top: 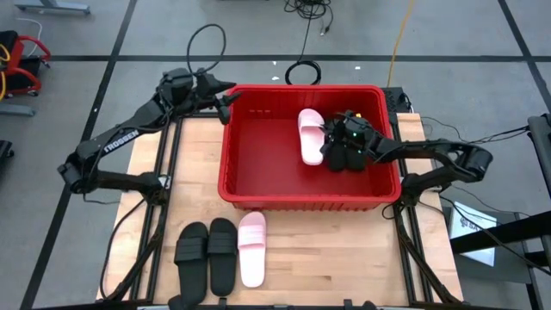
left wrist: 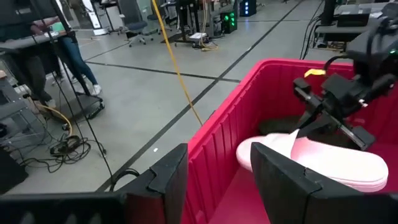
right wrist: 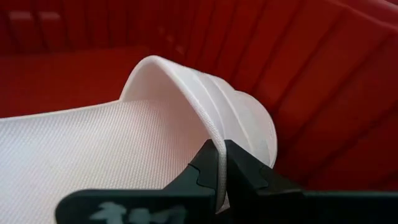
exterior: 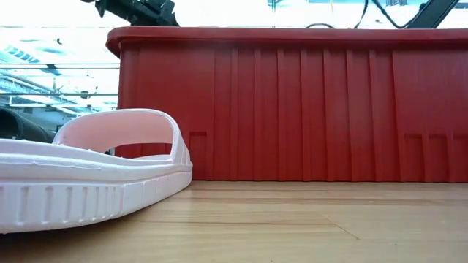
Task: Pick and place slides into bin
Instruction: Put the pink slide into the red bin
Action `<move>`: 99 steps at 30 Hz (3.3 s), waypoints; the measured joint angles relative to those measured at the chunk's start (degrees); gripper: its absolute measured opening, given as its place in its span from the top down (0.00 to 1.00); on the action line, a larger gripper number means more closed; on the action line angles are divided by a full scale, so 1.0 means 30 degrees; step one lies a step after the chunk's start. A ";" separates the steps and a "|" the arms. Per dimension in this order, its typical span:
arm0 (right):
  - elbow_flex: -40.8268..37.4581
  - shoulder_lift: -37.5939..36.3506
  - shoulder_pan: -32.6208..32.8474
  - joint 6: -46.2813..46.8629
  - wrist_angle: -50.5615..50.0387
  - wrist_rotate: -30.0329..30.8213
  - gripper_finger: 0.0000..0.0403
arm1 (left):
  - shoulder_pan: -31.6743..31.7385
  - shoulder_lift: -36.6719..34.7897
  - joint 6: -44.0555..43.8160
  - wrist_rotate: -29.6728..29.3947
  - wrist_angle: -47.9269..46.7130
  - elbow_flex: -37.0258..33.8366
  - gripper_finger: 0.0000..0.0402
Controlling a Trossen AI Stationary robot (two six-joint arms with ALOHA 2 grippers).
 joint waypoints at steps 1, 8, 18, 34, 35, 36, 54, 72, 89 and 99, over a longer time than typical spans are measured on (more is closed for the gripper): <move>0.0000 0.0301 -0.0002 0.0156 0.0464 -0.0221 0.99 | -0.0002 -0.0036 0.0000 -0.0002 0.0165 -0.0195 0.56; 0.0000 0.1866 -0.0070 0.0143 0.1476 0.0146 0.99 | -0.0023 -0.0022 0.0000 -0.0008 0.0289 -0.0398 0.56; 0.0022 0.2605 -0.0563 0.0297 0.1615 -0.0111 0.98 | -0.0185 -0.0007 0.0007 0.0028 0.0595 -0.0398 0.56; 0.0044 0.2620 -0.0614 0.0003 0.1198 0.0046 0.76 | -0.0897 -0.0007 0.0034 0.0144 0.0608 -0.0398 0.56; 0.0045 0.2620 -0.0622 0.0042 0.1062 0.0051 0.75 | -0.0890 -0.0007 0.0022 0.0144 0.0602 -0.0398 0.56; 0.0051 0.2620 -0.0622 0.0083 0.0947 0.0066 0.73 | -0.0890 -0.0007 0.0001 0.0144 0.0603 -0.0398 0.56; 0.0320 0.2642 -0.0629 0.2765 -0.0728 -0.0045 0.44 | -0.0898 -0.0007 -0.0233 0.0144 0.0570 -0.0391 0.56; 0.1853 0.1871 -0.0484 0.2501 -0.5043 -0.0680 0.47 | -0.0898 -0.0007 -0.0211 0.0151 0.0413 -0.0377 0.56; 0.1864 -0.0573 -0.0495 -0.0444 -0.5538 -0.2523 0.50 | -0.1466 -0.0007 0.0002 0.0159 0.0511 -0.0376 0.56; 0.4543 0.1031 -0.1161 -0.1645 -0.9077 -0.4436 0.54 | -0.1561 -0.0007 -0.0262 0.0166 0.0835 -0.0376 0.56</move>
